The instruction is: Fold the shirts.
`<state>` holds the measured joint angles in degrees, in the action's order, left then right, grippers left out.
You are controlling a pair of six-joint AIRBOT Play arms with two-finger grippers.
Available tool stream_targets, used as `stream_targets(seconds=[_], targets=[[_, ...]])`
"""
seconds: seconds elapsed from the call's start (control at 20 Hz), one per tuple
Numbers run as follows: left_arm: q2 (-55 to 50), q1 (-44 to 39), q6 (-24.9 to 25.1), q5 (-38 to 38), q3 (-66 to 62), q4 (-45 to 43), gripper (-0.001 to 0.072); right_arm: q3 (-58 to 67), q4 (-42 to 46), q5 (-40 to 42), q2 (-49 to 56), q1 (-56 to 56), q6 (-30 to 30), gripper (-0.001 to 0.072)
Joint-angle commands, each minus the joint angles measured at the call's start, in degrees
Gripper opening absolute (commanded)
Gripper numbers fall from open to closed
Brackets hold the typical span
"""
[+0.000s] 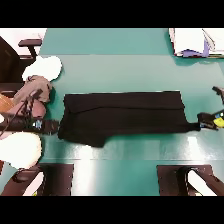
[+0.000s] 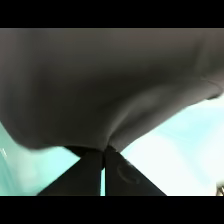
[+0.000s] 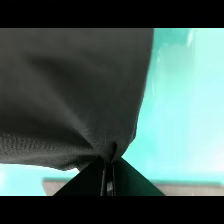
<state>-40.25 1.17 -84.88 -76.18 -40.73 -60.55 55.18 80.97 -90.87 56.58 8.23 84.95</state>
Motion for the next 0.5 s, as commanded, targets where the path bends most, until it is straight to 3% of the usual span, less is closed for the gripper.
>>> stream_targets(seconds=[0.0, 0.25, 0.45], targets=[[-11.9, 0.1, 4.7, 13.7, -6.8, -0.8, 0.0019, 8.9, -5.2, 5.9, 10.2, 0.0, 0.1, 0.0019], [-33.0, 0.1, 7.8, 18.8, -19.1, -0.8, 0.0019, 22.3, -10.8, 9.4, 25.9, 0.0, 0.0, 0.0019], [-42.2, 0.0, 7.8, 21.0, -24.2, -0.7, 0.002, 30.3, -11.1, 9.5, 35.1, -0.9, 0.0, 0.0021]])
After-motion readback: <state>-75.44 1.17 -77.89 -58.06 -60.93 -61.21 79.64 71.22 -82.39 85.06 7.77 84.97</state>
